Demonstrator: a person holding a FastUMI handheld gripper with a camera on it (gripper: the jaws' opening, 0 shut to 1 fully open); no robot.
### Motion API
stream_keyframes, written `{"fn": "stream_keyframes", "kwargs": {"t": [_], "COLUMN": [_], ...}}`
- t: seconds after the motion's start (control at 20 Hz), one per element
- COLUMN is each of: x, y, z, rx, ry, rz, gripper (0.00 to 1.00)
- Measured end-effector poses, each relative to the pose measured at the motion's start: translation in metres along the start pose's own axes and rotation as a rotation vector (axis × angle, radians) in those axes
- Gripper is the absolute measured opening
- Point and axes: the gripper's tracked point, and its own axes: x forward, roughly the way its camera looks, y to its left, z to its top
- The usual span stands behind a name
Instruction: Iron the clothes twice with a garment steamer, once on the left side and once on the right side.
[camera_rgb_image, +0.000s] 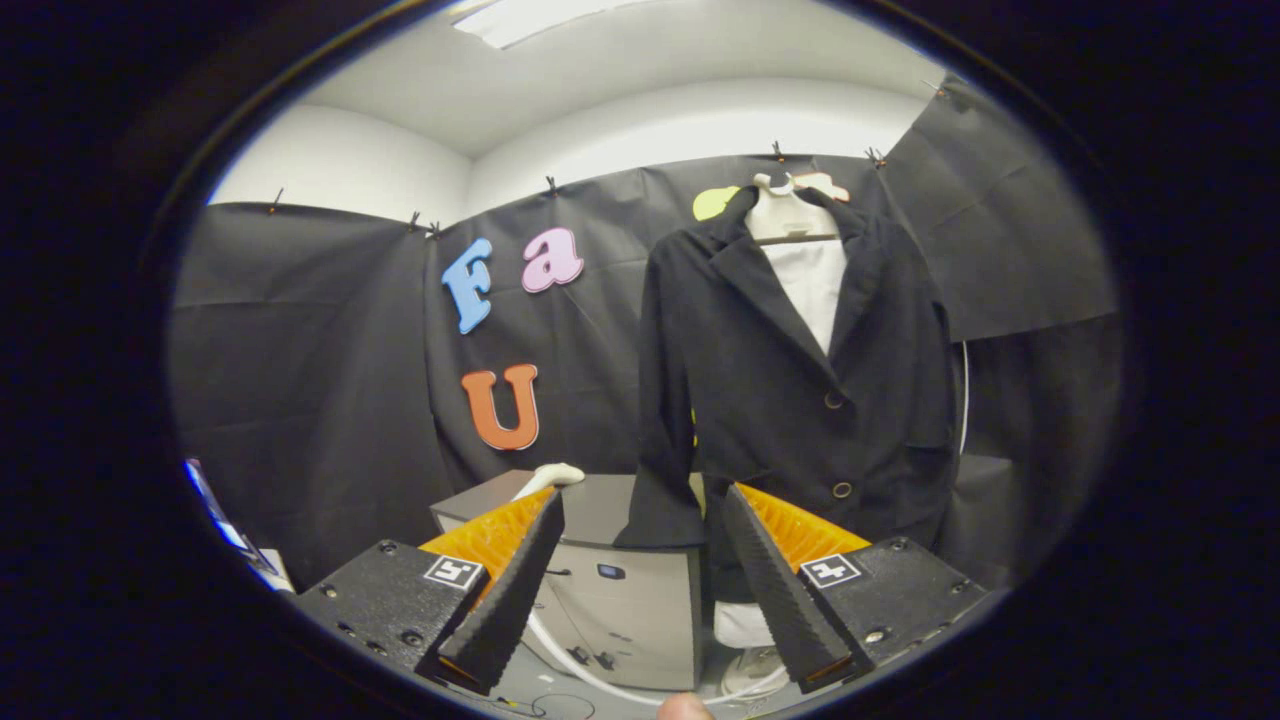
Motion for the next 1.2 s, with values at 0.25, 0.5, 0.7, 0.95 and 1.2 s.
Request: {"fn": "stream_keyframes", "kwargs": {"t": [0.25, 0.5, 0.7, 0.95, 1.2], "x": [0.058, 0.135, 0.199, 0.280, 0.359], "y": [0.050, 0.098, 0.128, 0.169, 0.182], "z": [-0.014, -0.033, -0.056, -0.099, -0.156], "rx": [-0.071, -0.066, -0.062, -0.016, -0.010], "ry": [0.045, 0.113, 0.204, 0.388, 0.537], "rz": [0.092, 0.219, 0.278, 0.310, 0.212], "gripper": [1.00, 1.00, 1.00, 1.00, 0.99]}}
